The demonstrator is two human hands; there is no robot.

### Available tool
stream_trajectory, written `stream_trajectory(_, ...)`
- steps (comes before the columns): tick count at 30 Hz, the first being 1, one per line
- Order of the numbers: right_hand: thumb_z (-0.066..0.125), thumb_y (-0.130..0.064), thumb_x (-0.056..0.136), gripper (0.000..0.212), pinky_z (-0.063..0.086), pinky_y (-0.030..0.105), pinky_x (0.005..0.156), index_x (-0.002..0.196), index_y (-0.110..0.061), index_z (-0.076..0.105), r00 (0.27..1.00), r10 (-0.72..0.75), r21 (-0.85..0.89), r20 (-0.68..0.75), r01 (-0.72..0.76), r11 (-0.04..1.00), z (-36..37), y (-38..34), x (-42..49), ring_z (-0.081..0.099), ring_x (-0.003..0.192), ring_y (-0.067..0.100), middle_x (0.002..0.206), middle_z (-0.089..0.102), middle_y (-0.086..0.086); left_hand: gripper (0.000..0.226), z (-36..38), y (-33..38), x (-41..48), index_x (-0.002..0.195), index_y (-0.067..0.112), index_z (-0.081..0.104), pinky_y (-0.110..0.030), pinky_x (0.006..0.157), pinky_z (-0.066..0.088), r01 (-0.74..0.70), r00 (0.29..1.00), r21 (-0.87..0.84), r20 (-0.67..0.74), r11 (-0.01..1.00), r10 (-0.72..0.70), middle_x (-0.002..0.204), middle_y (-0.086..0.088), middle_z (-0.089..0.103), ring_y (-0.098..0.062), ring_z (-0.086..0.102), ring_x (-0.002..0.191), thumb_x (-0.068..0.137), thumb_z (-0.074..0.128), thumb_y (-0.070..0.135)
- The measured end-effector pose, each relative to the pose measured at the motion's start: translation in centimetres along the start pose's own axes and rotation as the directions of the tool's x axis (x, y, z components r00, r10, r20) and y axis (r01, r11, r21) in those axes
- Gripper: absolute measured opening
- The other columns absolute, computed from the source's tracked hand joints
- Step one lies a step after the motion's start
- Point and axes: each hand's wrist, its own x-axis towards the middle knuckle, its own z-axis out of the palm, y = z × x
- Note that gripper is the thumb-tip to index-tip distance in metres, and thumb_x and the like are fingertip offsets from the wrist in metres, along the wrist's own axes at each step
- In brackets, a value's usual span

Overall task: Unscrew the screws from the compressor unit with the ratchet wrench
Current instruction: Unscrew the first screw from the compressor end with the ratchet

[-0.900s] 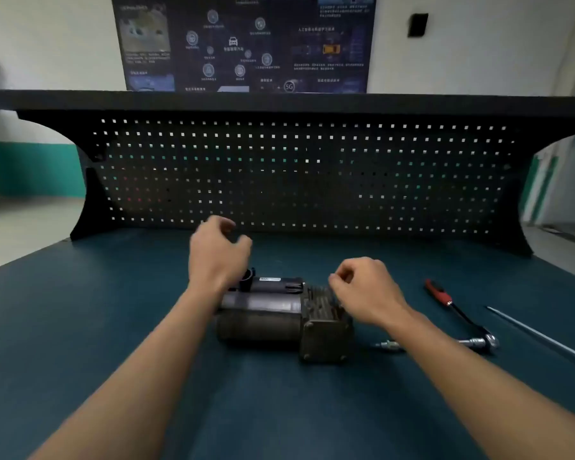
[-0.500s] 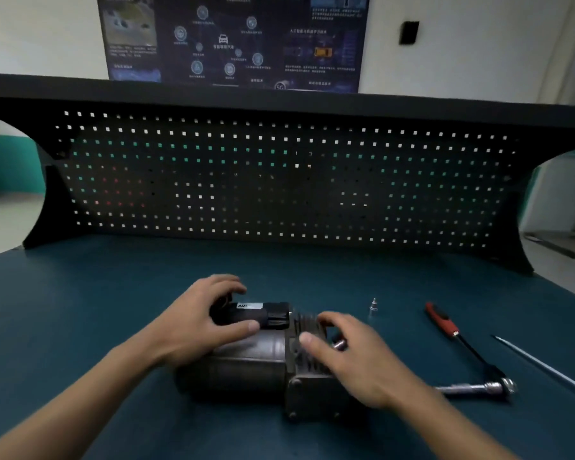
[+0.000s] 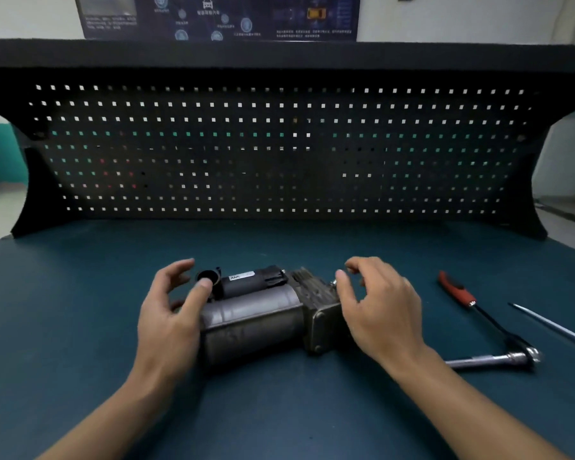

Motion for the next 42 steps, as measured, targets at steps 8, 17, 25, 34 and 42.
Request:
stream_trajectory(8, 0.053, -0.080, 0.068, 0.061, 0.037, 0.029, 0.062, 0.108, -0.034, 0.058, 0.925, 0.012, -0.078, 0.380, 0.019, 0.997, -0.7, -1.5, -2.7, 0.057, 0.072, 0.016, 0.067, 0.044, -0.020, 0.051, -2.3, -3.0, 3.1, 0.114, 0.043, 0.072, -0.034, 0.102, 0.039, 0.346, 0.832, -0.113, 0.497, 0.931, -0.249, 0.122, 0.020, 0.068, 0.000, 0.058, 0.121, 0.078, 0.057, 0.076)
stream_trajectory(17, 0.070, -0.038, 0.089, 0.060, 0.054, 0.041, 0.084, 0.143, -0.033, 0.043, 0.921, 0.138, -0.037, 0.364, -0.134, 0.990, 0.4, -0.3, -1.1, 0.066, 0.103, 0.025, 0.113, 0.071, -0.006, 0.060, -3.8, -1.3, 3.2, 0.078, 0.014, 0.072, -0.032, 0.067, 0.046, -0.074, 0.904, -0.004, 0.422, 0.997, 0.068, 0.071, 0.001, 0.069, -0.011, 0.056, 0.063, 0.074, 0.055, 0.071)
stream_trajectory(25, 0.045, 0.022, 0.091, 0.066, 0.053, 0.012, 0.083, 0.123, -0.036, 0.050, 0.696, 0.087, 0.431, 0.712, -0.532, 0.729, -0.6, 2.1, -1.5, 0.064, 0.103, -0.009, 0.116, 0.069, -0.025, 0.054, -3.2, -0.4, 1.5, 0.075, 0.014, 0.053, -0.031, 0.054, 0.043, -0.317, 0.790, 0.080, 0.574, 0.945, 0.217, 0.062, -0.003, 0.058, -0.011, 0.052, 0.056, 0.059, 0.082, 0.057)
stream_trajectory(34, 0.055, 0.014, 0.093, 0.062, 0.049, 0.019, 0.097, 0.140, -0.024, 0.043, 0.665, 0.005, 0.423, 0.746, -0.480, 0.769, -1.5, 2.4, -0.6, 0.059, 0.123, 0.007, 0.134, 0.059, -0.008, 0.053, -3.7, -0.5, 1.7, 0.070, 0.015, 0.048, -0.028, 0.053, 0.040, -0.307, 0.780, 0.082, 0.592, 0.948, 0.201, 0.063, 0.005, 0.054, -0.009, 0.047, 0.057, 0.059, 0.084, 0.053)
stream_trajectory(42, 0.067, -0.002, 0.088, 0.026, 0.051, 0.015, 0.082, 0.101, -0.025, 0.072, 0.949, 0.119, 0.184, 0.291, -0.178, 0.967, -8.9, 6.3, 0.5, 0.067, 0.087, -0.006, 0.092, 0.074, -0.017, 0.026, -7.8, -3.7, 5.8, 0.083, 0.019, 0.066, -0.011, 0.067, 0.046, -0.259, 0.962, 0.455, 0.203, 0.852, 0.183, 0.081, 0.000, 0.071, -0.016, 0.065, 0.073, 0.074, 0.086, 0.033)
